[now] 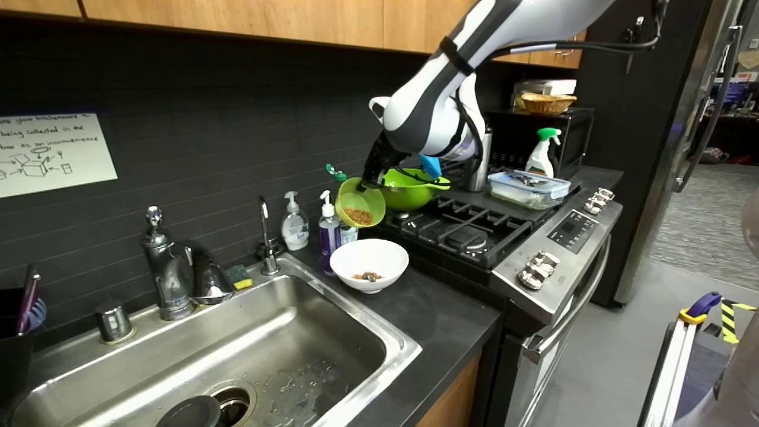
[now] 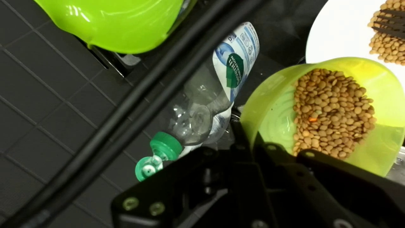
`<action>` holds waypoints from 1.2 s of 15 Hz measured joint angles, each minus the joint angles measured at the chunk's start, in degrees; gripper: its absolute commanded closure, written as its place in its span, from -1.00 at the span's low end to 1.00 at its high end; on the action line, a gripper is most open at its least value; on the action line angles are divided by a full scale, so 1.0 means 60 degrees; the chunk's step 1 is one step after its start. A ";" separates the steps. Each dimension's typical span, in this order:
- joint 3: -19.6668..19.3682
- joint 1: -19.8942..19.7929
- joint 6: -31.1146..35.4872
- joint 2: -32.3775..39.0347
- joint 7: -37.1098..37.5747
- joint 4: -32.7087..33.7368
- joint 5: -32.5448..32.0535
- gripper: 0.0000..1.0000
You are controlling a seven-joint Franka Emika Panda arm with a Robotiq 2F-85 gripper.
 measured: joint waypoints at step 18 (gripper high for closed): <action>0.1595 -0.1478 0.0537 0.0397 0.0010 -0.0095 0.0000 0.98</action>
